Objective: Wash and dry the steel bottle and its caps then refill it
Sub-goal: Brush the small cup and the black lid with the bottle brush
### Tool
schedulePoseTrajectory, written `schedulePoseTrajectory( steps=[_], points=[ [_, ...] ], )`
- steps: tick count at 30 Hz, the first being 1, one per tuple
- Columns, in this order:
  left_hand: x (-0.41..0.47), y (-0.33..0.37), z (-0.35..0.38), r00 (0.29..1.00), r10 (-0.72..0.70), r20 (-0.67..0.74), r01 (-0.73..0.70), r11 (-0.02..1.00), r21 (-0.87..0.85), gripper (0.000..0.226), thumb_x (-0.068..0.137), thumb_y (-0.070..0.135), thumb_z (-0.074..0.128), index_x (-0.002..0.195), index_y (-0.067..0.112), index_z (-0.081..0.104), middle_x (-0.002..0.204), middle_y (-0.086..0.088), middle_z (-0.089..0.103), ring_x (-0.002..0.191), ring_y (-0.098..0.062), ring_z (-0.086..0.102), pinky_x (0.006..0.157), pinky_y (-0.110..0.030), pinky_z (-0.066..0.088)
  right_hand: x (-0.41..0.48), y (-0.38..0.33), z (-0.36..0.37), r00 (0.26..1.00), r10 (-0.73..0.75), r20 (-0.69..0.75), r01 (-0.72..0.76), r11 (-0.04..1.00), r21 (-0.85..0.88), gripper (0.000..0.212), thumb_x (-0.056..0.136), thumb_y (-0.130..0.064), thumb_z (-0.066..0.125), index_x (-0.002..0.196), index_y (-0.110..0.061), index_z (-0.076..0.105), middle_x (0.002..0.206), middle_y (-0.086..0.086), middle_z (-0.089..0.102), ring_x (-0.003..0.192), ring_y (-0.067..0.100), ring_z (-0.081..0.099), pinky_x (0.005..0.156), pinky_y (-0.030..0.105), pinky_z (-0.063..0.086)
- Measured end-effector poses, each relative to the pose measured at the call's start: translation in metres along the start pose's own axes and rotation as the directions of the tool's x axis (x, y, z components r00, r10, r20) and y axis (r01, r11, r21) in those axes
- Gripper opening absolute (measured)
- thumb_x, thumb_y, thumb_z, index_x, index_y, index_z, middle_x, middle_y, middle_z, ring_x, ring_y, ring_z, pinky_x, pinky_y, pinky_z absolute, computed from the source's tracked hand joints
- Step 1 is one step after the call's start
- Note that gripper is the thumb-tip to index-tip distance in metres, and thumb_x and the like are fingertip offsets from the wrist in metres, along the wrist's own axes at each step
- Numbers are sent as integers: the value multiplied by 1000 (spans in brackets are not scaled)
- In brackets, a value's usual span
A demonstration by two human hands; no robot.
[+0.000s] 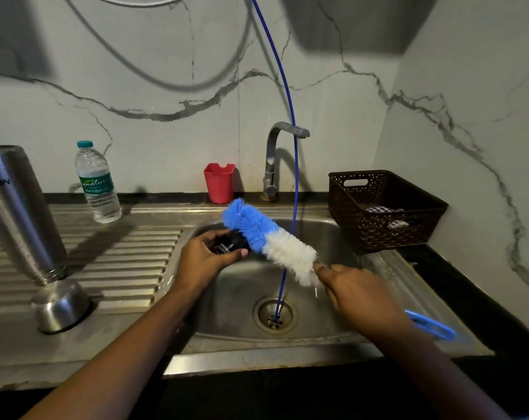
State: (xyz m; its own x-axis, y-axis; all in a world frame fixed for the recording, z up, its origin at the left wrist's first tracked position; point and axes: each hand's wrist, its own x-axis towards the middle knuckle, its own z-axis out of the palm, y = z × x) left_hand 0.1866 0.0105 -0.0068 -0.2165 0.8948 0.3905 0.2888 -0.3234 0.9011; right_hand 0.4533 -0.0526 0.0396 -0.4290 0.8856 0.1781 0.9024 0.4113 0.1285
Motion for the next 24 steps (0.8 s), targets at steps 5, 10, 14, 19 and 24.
schedulePoseTrajectory(
  steps=[5,10,14,19,24],
  points=[
    [6,-6,-15,993,-65,-96,58,996,-73,40,61,12,88,98,21,73,92,3,75,83,-8,69,89,-34,54,-9,12,-4,996,-29,88,31,999,-28,47,101,-30,26,147,-34,19,121,1,53,104,25,56,77,34,42],
    [5,-2,-9,999,-33,-34,31,998,-52,55,55,18,91,107,16,71,100,3,74,95,-9,69,95,-32,50,-8,-5,4,996,87,-19,-87,996,-16,48,100,-27,31,146,-34,22,116,1,55,100,27,60,77,35,46],
    [8,-7,-14,998,-53,-41,52,998,-38,74,42,45,86,109,16,71,100,4,74,96,-11,69,94,-33,51,-16,10,1,974,220,-52,-216,974,64,47,100,-29,31,145,-37,24,122,-2,54,104,23,59,82,34,46],
    [8,-6,-12,999,-42,-30,42,999,-19,62,51,28,91,109,16,71,100,3,74,96,-10,69,95,-37,52,-27,3,-11,986,166,22,-167,983,75,49,100,-33,29,147,-40,17,128,-4,49,108,21,56,84,31,43],
    [9,-9,-13,999,-33,-31,33,999,-22,68,46,39,88,108,18,71,102,4,74,99,-11,68,97,-37,50,-11,-9,-2,995,96,19,-97,995,35,49,100,-28,29,147,-39,16,119,0,52,103,27,57,81,36,44]
  ],
)
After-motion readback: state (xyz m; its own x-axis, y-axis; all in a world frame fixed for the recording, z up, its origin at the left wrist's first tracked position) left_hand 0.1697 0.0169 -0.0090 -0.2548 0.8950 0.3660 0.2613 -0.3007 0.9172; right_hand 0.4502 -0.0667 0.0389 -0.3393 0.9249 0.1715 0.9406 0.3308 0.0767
